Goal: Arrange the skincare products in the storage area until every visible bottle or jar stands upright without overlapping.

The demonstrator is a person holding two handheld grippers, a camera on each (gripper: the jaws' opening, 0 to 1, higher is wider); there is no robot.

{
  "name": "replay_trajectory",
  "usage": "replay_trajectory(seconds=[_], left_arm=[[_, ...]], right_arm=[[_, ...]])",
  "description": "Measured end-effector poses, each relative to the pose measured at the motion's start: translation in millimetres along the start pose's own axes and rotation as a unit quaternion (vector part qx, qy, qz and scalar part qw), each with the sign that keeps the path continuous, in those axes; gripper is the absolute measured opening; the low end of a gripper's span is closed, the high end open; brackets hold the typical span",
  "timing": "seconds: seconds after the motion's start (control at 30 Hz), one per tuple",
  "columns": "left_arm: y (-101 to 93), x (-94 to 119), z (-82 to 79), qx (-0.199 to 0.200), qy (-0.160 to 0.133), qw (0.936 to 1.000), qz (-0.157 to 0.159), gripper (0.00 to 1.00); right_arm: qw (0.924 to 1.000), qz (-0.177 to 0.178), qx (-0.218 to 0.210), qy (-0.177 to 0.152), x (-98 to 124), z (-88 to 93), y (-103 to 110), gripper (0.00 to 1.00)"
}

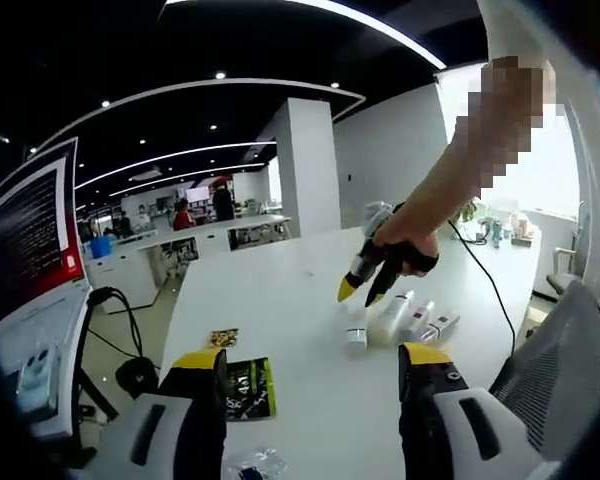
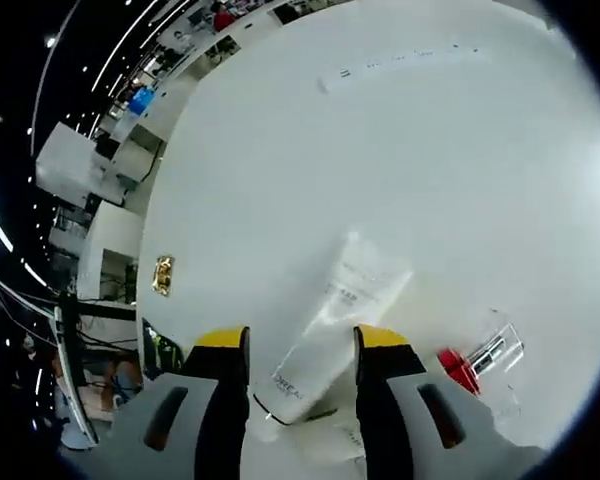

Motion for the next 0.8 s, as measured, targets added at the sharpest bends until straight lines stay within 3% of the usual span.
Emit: replay_trajectory(seconds=[0.23,0.37,0.4,0.5,0.57,0.67,0.73,0.77,0.8], left_arm=[[-1.6,-1,1.9,-0.005,0.007,1.0,0.003,0.72],[-1.4,-1,2.4,-0.006,0.008,0.9999,0.003,0.72],[-1.5,-1,2.6,-0.006,0.009,0.9999,0.003,0.72],[-0.7,-2,4.6,-0.006,0.013,0.9999,-0.001,0.72],[-0.8,-2,5.2,-0.005,0.014,0.9999,0.0,0.72],[-1.6,-3,6.5,-0.007,0.016,0.9998,0.002,0.72],[-1.0,-3,7.1,-0.007,0.018,0.9998,0.001,0.71],[-0.7,-4,7.5,-0.006,0.018,0.9998,0.0,0.71],[-0.5,-4,7.8,-0.006,0.019,0.9998,0.0,0.71]], right_arm=[[0.9961,0.011,0.087,0.011,-9,0.1,15,0.42],[0.9826,0.068,0.173,0.01,-6,-0.6,7,0.5],[0.98,0.081,0.182,0.008,-8,-0.5,4,0.5],[0.9846,0.063,0.16,0.033,-20,11.0,10,0.52],[0.9835,0.068,0.165,0.028,-26,11.1,14,0.55],[0.9789,0.079,0.184,0.042,-36,18.1,18,0.5],[0.9723,0.106,0.201,0.054,-40,23.6,15,0.47],[0.9595,0.107,0.254,0.059,-39,19.0,15,0.45],[0.9572,0.121,0.257,0.058,-41,20.1,17,0.45]])
Point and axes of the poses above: the point that each gripper's makers call its tool centre point, and the gripper's own axes: x roughly backward along the fingers, y roughly to its left, z roughly out of its underside, the point moved 5 cm from there along x, roughly backward along the fingers, and after that the axes turned 8 degrees about -z, right-handed, at the moved point
